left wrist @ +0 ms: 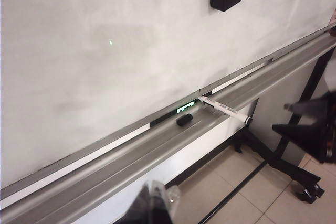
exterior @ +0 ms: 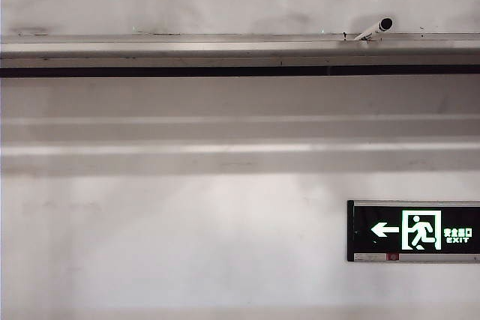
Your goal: Take a marker from the whiteboard tray, write "Hi!" on the whiteboard, and then put the marker back vertically into the whiteboard tray.
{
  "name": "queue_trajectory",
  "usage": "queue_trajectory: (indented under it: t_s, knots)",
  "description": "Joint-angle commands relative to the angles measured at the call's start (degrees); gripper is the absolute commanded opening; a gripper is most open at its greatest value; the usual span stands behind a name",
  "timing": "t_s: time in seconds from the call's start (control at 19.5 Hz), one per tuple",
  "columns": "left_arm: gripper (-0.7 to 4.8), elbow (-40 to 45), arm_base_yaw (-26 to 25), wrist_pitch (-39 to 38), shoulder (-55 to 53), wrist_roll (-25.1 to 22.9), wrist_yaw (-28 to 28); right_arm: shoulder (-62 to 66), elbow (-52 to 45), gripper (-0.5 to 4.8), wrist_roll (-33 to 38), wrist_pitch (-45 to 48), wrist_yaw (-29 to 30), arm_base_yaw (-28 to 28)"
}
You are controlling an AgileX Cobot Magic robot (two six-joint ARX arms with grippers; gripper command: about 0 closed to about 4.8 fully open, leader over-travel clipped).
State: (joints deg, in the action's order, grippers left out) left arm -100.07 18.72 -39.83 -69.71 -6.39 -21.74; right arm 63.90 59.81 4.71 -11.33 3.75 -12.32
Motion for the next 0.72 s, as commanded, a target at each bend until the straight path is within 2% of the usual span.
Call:
queue_trajectory:
  t_s: [0.05, 0.15, 0.36, 0.72]
  knots:
    - [-0.06, -0.2, 0.04, 0.57, 0.17, 0.85, -0.59, -1.81, -10.29, 4.72, 0.0, 21.42, 0.28, -0.09]
    - [-0.06, -0.17, 0.04, 0.55, 0.17, 0.85, -0.59, 0.0, -13.31, 4.72, -0.26, 29.29, 0.33, -0.09]
    - [-0.06, -0.17, 0.04, 0.52, 0.17, 0.87, -0.61, 6.51, -13.27, 4.72, -0.24, 39.85, 1.38, -0.09]
    - [-0.06, -0.17, 0.04, 0.52, 0.17, 0.87, -0.61, 16.61, -13.07, 4.56, -2.45, 52.26, 0.81, -0.02]
